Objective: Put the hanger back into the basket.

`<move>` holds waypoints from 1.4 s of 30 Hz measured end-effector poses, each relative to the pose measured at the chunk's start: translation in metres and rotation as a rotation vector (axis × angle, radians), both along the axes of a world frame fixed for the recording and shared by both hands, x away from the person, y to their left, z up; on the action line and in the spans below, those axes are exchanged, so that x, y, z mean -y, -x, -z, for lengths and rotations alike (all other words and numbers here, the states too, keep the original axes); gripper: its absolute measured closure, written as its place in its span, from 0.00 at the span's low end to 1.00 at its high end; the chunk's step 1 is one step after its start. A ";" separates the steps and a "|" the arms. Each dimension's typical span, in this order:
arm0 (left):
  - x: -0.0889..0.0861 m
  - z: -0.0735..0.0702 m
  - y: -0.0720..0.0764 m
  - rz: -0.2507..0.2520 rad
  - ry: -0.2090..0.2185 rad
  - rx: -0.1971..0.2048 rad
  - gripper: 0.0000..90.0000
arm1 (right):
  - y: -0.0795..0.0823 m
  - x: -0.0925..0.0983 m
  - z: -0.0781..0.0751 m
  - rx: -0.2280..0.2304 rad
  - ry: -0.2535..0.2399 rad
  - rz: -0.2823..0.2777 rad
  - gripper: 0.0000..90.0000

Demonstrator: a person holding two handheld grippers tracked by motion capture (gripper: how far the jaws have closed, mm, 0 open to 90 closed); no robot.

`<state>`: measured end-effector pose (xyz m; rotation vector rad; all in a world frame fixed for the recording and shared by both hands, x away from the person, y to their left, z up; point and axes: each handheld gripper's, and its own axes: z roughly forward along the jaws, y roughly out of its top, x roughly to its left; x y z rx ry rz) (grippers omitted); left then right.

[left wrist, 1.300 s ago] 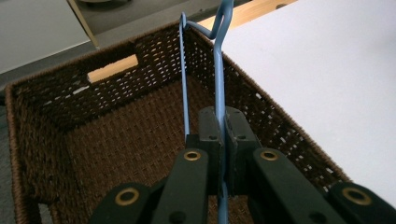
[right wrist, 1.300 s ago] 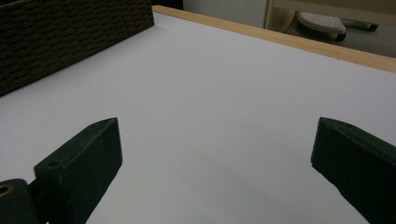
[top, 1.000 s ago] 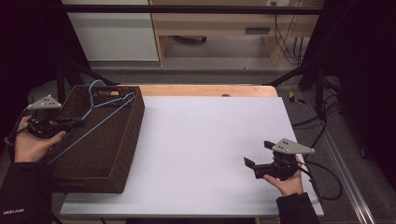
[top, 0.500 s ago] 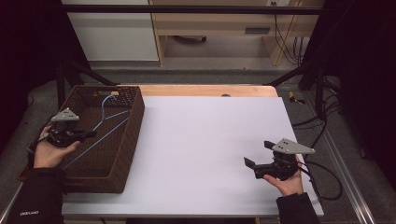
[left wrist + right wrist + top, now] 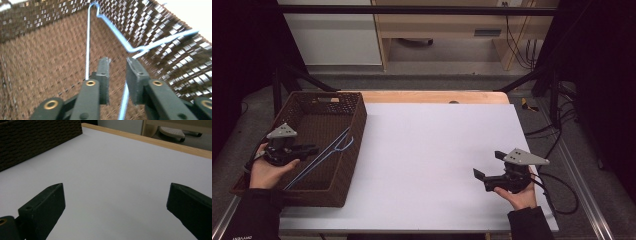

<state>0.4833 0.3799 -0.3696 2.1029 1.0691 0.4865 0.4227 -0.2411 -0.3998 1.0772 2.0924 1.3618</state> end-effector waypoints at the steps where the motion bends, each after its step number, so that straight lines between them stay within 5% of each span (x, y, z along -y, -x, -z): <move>1: 0.002 -0.002 0.002 0.004 0.003 0.012 0.74 | 0.000 0.000 0.000 0.001 0.002 0.001 0.03; 9: 0.032 -0.026 0.019 0.002 0.078 0.138 0.41 | 0.001 0.002 -0.001 0.017 -0.007 -0.004 0.03; 18: 0.067 -0.040 0.039 0.071 0.122 0.222 0.31 | 0.002 0.003 -0.003 0.028 -0.024 -0.004 0.03; 25: 0.093 -0.041 0.053 0.110 0.175 0.255 0.23 | 0.003 0.005 -0.005 0.037 -0.032 -0.005 0.02; 34: 0.126 -0.025 0.065 0.171 0.213 0.262 0.19 | 0.004 0.006 -0.006 0.044 -0.042 -0.007 0.02; 42: 0.133 -0.007 0.070 0.201 0.232 0.242 0.17 | 0.005 0.008 -0.007 0.052 -0.049 -0.007 0.02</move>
